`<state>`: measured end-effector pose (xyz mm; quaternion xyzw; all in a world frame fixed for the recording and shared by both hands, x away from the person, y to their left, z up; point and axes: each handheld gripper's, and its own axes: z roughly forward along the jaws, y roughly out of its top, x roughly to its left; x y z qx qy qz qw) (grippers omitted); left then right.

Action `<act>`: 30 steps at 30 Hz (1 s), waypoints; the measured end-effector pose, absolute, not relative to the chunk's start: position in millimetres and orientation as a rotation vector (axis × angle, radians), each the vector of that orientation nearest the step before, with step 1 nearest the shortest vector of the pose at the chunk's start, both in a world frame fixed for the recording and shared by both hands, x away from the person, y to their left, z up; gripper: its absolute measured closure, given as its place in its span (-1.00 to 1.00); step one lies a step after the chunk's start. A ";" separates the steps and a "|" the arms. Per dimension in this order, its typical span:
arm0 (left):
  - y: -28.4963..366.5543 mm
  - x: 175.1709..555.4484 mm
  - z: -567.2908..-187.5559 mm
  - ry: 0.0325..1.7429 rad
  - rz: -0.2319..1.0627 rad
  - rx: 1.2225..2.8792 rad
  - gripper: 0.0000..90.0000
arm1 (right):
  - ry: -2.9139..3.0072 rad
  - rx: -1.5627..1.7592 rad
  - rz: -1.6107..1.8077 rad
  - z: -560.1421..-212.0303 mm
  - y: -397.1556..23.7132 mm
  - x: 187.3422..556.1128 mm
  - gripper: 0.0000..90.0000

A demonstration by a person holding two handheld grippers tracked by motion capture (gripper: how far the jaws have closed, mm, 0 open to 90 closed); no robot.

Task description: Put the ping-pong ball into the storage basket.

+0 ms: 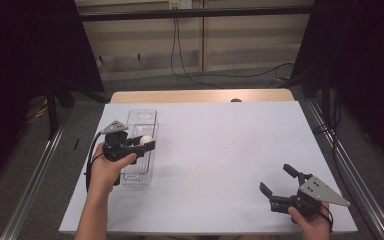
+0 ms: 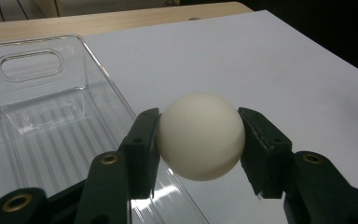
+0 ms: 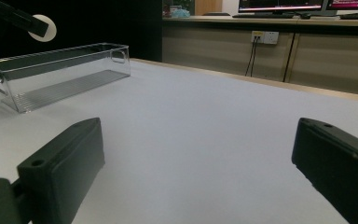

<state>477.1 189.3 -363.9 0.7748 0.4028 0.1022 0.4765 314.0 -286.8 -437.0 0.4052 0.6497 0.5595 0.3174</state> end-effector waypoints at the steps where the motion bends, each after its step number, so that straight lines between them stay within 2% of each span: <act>1: 189.4 476.9 -364.0 0.989 0.251 1.891 0.14 | 1.710 1.067 1.472 -436.9 -286.8 314.0 -0.96; 30: 197.5 479.3 -365.3 1.004 0.290 1.885 0.14 | 1.711 1.060 1.472 -436.9 -286.6 313.9 -0.96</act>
